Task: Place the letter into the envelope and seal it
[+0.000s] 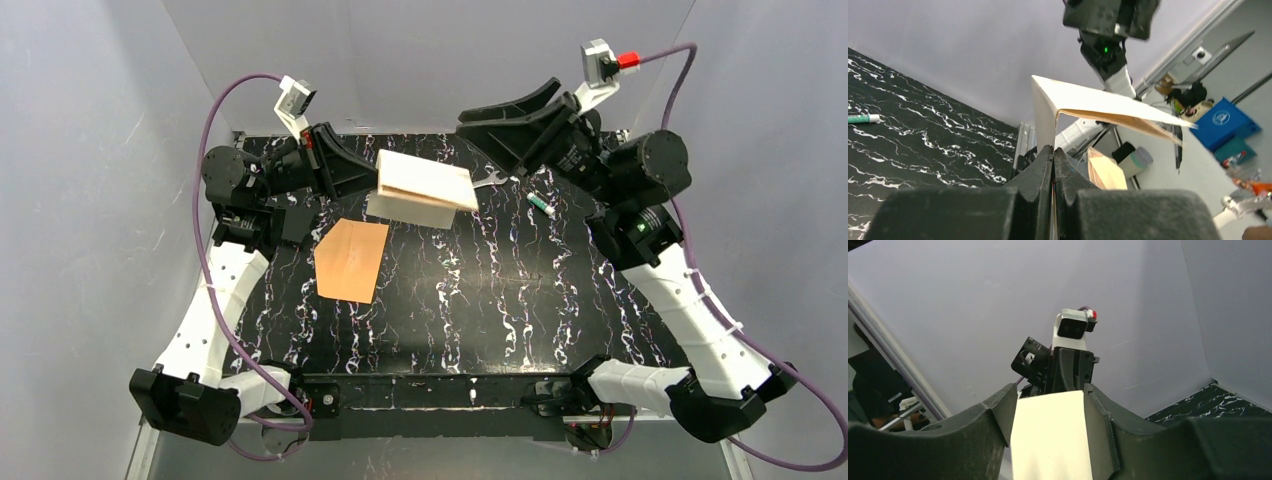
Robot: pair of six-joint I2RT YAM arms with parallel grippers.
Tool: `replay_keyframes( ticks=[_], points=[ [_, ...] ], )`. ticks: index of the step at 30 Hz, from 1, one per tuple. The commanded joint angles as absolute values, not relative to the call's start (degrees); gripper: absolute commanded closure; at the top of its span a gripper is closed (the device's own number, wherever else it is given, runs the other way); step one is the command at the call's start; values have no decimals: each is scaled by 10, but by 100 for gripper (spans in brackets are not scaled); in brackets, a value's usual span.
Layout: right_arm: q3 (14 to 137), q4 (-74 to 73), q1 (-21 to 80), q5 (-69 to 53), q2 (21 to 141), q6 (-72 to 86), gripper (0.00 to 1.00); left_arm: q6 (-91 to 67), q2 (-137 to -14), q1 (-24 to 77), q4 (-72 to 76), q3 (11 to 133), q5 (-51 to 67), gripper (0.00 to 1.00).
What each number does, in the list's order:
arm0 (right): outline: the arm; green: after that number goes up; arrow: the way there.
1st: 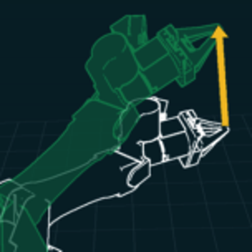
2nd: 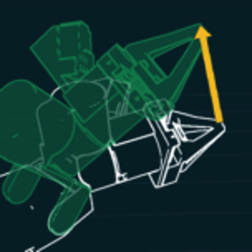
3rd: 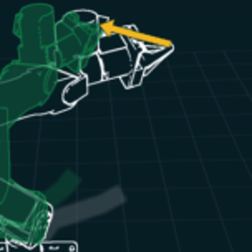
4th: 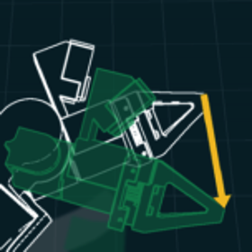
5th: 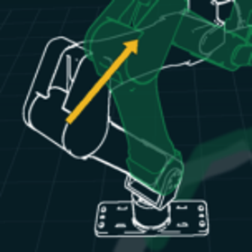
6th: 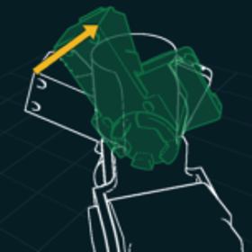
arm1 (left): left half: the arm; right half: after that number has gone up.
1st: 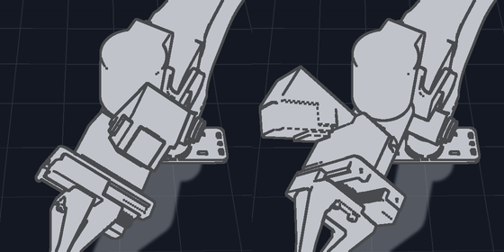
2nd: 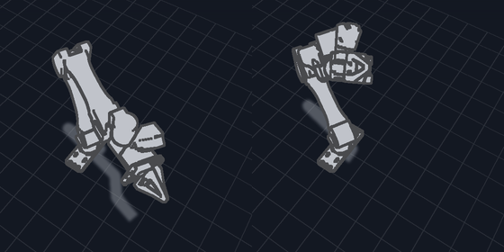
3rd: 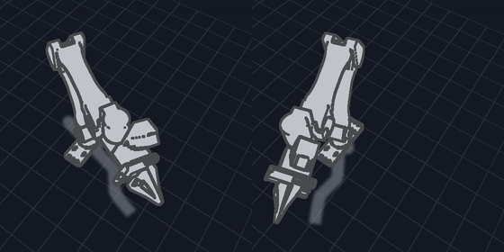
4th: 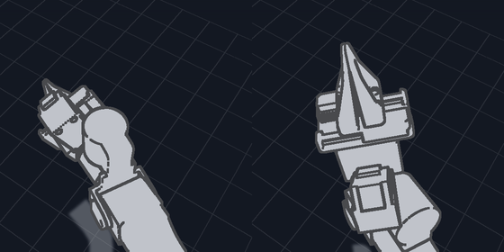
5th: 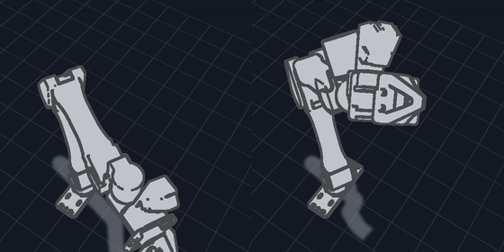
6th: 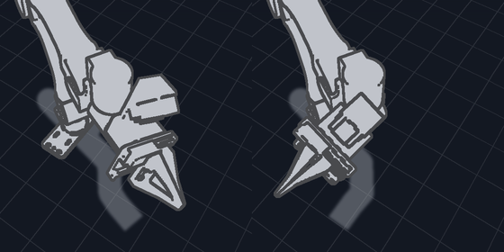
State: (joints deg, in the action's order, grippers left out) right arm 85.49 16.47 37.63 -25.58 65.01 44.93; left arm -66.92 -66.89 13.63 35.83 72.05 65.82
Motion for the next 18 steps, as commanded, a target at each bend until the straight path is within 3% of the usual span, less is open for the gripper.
replay_keyframes(
  ticks=[1,6,10,12,16,18],
  points=[
    [911,73,378,-238,694,410,46,-600,-633,136,363,709,714,100],
    [908,18,378,-282,703,356,49,-585,-634,136,360,708,708,100],
    [877,18,378,-336,693,326,27,-586,-639,136,360,711,710,100],
    [859,45,378,-354,685,348,23,-586,-640,136,360,712,709,100],
    [824,69,378,-358,675,373,22,-594,-643,136,360,720,710,100],
    [806,76,378,-353,669,377,26,-606,-641,137,359,731,709,100]
  ],
)
